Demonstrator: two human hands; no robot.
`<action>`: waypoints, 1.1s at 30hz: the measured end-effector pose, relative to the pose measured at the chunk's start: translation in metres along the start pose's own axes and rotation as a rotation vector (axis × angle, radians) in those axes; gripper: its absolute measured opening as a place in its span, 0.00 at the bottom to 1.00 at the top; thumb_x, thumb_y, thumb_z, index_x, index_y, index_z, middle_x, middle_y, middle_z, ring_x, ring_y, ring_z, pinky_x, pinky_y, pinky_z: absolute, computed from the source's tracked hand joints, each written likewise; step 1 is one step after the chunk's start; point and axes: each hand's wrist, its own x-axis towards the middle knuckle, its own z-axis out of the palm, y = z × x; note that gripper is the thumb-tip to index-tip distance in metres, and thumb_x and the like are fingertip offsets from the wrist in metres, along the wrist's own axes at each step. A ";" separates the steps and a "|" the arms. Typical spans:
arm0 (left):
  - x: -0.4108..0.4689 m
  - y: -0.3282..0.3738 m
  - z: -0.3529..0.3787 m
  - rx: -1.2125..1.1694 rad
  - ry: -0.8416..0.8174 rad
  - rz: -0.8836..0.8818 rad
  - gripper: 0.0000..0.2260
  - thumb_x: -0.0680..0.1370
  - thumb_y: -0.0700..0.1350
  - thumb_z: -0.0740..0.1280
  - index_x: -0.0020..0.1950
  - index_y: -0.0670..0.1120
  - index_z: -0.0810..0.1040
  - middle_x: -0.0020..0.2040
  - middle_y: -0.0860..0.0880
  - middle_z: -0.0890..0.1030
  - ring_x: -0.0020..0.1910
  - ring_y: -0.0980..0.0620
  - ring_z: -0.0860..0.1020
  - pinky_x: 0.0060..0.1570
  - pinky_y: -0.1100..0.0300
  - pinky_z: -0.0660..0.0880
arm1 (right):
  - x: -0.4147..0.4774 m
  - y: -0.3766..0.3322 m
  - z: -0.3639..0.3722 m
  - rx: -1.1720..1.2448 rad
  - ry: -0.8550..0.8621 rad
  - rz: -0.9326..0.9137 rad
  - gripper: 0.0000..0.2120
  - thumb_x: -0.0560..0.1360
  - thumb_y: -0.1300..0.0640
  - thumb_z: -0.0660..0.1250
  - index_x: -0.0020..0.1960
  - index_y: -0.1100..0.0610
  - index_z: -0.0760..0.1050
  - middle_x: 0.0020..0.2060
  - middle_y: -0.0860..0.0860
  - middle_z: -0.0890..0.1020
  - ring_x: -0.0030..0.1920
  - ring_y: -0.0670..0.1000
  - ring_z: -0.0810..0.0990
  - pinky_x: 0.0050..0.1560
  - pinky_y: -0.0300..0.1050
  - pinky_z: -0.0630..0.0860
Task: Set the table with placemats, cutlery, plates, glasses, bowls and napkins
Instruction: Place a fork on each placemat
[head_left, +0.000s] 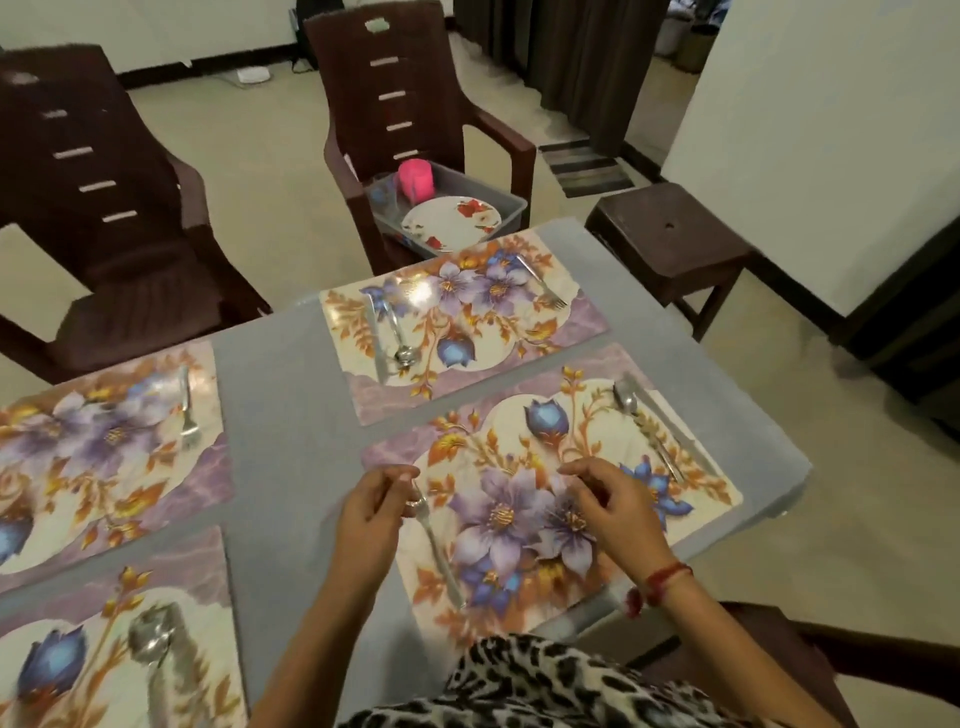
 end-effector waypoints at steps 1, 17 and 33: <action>0.001 0.004 0.005 -0.006 -0.015 0.016 0.07 0.80 0.37 0.60 0.50 0.40 0.78 0.39 0.46 0.79 0.35 0.58 0.76 0.34 0.72 0.72 | 0.004 0.003 -0.005 -0.015 -0.022 0.006 0.07 0.74 0.60 0.65 0.49 0.50 0.77 0.42 0.44 0.81 0.43 0.39 0.78 0.43 0.31 0.72; 0.019 0.001 0.060 -0.207 0.092 -0.016 0.08 0.78 0.36 0.60 0.48 0.43 0.78 0.45 0.45 0.81 0.43 0.49 0.77 0.42 0.60 0.73 | 0.053 0.020 -0.114 -0.049 0.160 0.028 0.08 0.75 0.61 0.68 0.51 0.52 0.78 0.50 0.52 0.80 0.43 0.37 0.78 0.41 0.27 0.73; 0.059 0.077 0.341 -0.151 0.036 -0.001 0.10 0.71 0.50 0.66 0.47 0.46 0.80 0.43 0.45 0.82 0.42 0.52 0.79 0.42 0.60 0.73 | 0.201 0.147 -0.265 0.135 0.009 0.053 0.05 0.75 0.59 0.68 0.51 0.53 0.79 0.48 0.50 0.80 0.47 0.43 0.78 0.42 0.29 0.73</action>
